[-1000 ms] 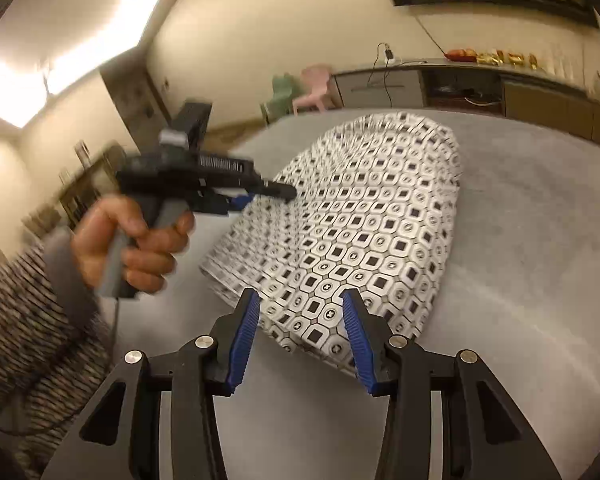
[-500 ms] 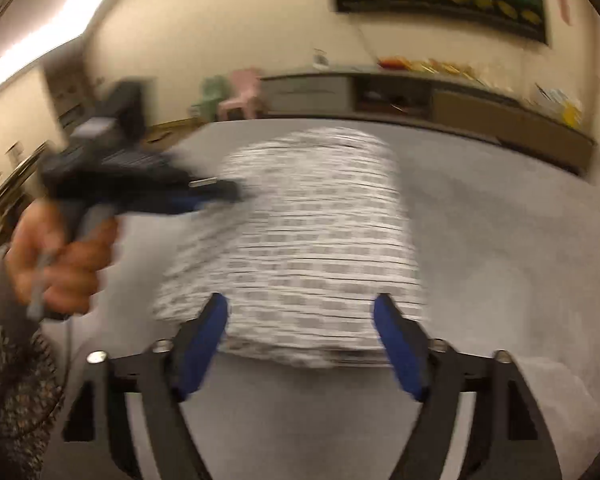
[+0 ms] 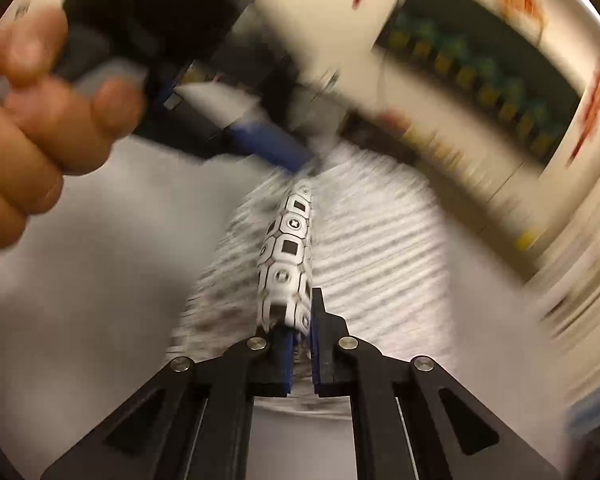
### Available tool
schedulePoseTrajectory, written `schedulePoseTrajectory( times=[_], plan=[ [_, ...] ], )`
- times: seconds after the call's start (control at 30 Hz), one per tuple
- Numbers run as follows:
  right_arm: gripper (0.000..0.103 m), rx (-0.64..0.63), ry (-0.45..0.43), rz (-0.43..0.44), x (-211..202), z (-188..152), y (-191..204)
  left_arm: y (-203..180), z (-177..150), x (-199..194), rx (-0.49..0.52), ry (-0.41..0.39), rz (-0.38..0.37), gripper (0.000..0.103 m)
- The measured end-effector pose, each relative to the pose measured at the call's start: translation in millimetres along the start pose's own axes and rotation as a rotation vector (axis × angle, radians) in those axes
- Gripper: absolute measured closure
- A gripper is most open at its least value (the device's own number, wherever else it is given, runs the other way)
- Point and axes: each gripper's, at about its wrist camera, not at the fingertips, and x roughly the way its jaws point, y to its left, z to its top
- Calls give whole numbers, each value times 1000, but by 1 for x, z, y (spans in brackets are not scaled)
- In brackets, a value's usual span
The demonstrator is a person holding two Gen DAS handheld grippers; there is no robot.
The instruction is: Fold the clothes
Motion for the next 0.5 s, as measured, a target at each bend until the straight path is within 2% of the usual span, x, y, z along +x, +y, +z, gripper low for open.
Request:
schedulePoseTrajectory(
  times=[0.07,0.1,0.2,0.27,0.33,0.5],
  plan=[
    [96,-100,12,-13,-3,-6,-1,3,-3,13,28,16,79,88],
    [96,-124,35,-6,2,-13,0,5,-5,17,37,21,90,87],
    [96,-148,67,46,9,-28,8,9,-6,29,65,28,118,76],
    [96,-155,75,88,8,-36,17,14,-3,35,91,35,147,73],
    [96,-161,83,131,7,-45,26,22,5,38,105,23,215,72],
    [96,-191,125,181,5,-49,16,53,32,28,2,-32,172,73]
  ],
)
